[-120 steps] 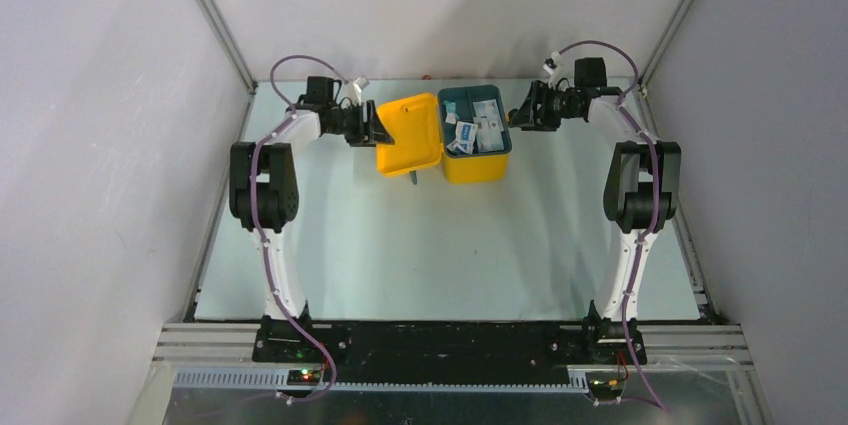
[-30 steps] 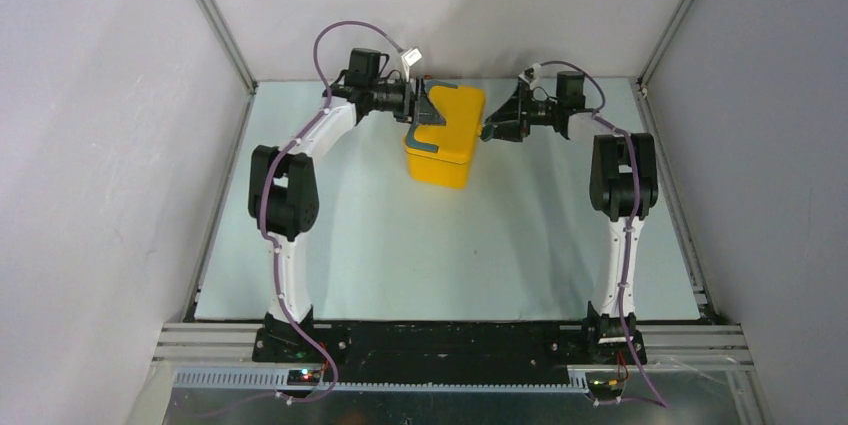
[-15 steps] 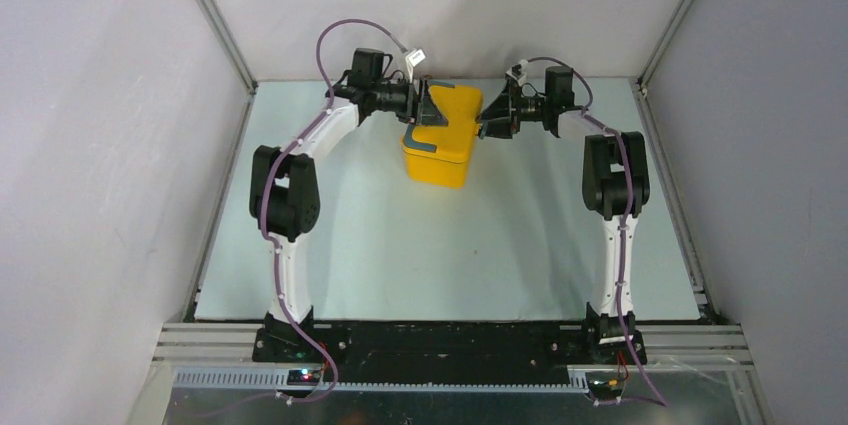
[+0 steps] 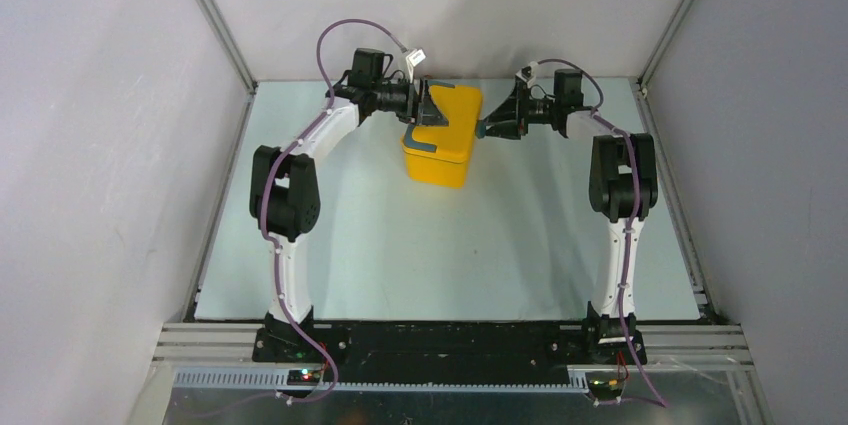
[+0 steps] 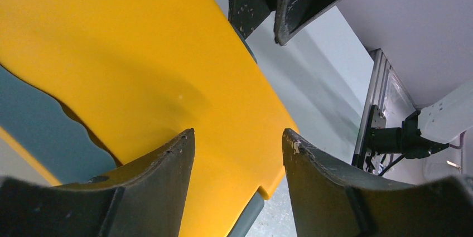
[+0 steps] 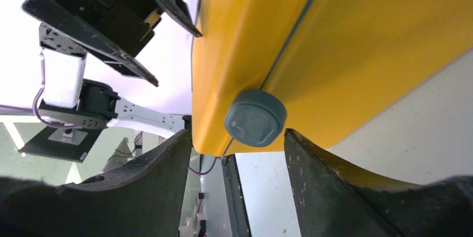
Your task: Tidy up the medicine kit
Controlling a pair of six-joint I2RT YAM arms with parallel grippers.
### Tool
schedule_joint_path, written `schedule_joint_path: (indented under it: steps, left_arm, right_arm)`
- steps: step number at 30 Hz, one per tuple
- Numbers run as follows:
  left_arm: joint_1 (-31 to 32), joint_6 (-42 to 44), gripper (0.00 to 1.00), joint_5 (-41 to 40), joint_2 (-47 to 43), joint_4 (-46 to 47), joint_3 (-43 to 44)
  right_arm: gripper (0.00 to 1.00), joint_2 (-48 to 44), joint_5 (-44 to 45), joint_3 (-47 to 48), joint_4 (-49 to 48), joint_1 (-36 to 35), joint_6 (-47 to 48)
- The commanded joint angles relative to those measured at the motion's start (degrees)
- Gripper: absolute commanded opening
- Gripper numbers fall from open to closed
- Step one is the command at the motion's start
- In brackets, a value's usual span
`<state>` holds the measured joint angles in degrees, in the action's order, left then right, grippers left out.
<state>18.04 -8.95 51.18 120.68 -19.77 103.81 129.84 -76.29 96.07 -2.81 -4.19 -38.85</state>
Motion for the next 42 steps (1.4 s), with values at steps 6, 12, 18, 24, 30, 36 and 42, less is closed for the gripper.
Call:
schedule_joint_path:
  steps: [6,12,18,24,30,36,42]
  left_arm:
    - [0.8,2.2,0.68,-5.2,1.0,-4.3,-1.5]
    - [0.9,2.4,0.69,-5.4,1.0,-4.4,-1.3]
    - [0.9,2.4,0.69,-5.6,1.2,-4.4,-1.4]
    - [0.8,2.4,0.69,-6.0,1.3,-4.4,-1.6]
    - [0.9,2.9,0.70,-6.7,1.6,-4.4,-1.8]
    - [0.8,3.4,0.71,-7.1,1.7,-4.4,-2.1]
    - [0.5,3.8,0.75,-7.6,0.9,-4.5,-0.6]
  right_arm:
    - [0.58,-2.2,4.5,0.0,8.9,-0.6,7.9]
    - [0.47,-1.1,5.6,0.5,9.2,-0.8,7.9]
    - [0.32,0.2,7.1,1.0,11.1,-0.8,8.8]
    - [0.32,1.6,7.3,2.6,11.8,-1.4,9.6]
    - [0.32,2.8,7.5,3.9,11.6,-2.5,9.7]
    - [0.33,4.2,8.2,6.3,12.6,-3.3,10.4]
    - [0.38,1.2,10.1,4.2,14.0,-1.8,13.0]
